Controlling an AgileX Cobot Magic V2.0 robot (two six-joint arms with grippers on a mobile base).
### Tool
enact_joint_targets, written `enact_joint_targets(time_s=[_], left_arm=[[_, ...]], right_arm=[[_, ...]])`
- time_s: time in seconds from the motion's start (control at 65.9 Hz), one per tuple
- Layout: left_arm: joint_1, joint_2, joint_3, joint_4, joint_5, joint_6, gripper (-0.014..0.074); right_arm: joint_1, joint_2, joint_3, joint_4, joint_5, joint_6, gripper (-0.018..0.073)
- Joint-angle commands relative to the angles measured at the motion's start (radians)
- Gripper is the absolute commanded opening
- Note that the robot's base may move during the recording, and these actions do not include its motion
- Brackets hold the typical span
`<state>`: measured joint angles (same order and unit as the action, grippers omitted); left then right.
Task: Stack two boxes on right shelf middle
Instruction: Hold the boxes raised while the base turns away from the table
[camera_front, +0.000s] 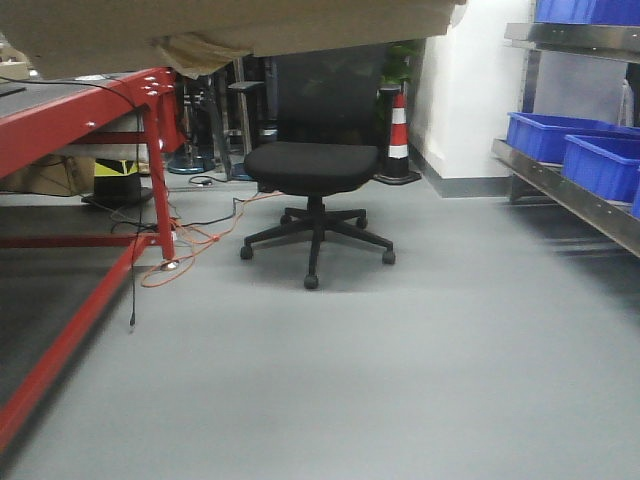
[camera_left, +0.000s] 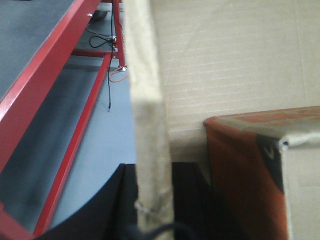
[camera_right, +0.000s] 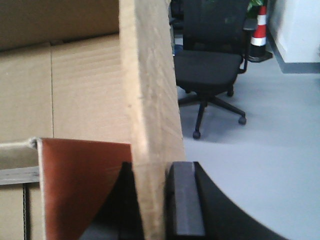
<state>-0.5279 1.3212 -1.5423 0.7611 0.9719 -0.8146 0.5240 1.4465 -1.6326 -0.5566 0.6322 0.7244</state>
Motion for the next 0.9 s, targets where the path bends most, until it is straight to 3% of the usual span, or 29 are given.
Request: enact_joint_targets(time_s=[0.0,0.881], left_arm=[[-0.006,-0.010,-0.011,-0.013,-0.055,-0.003,-0.0111],[-0.006,-0.010,-0.011,-0.010,-0.055,-0.003,-0.0111]], right_arm=[[0.006,-0.011,-0.012,0.013,-0.143,0.007,-0.0152],[0.006,-0.011,-0.012,0.013,-0.145,0.007,-0.0152]])
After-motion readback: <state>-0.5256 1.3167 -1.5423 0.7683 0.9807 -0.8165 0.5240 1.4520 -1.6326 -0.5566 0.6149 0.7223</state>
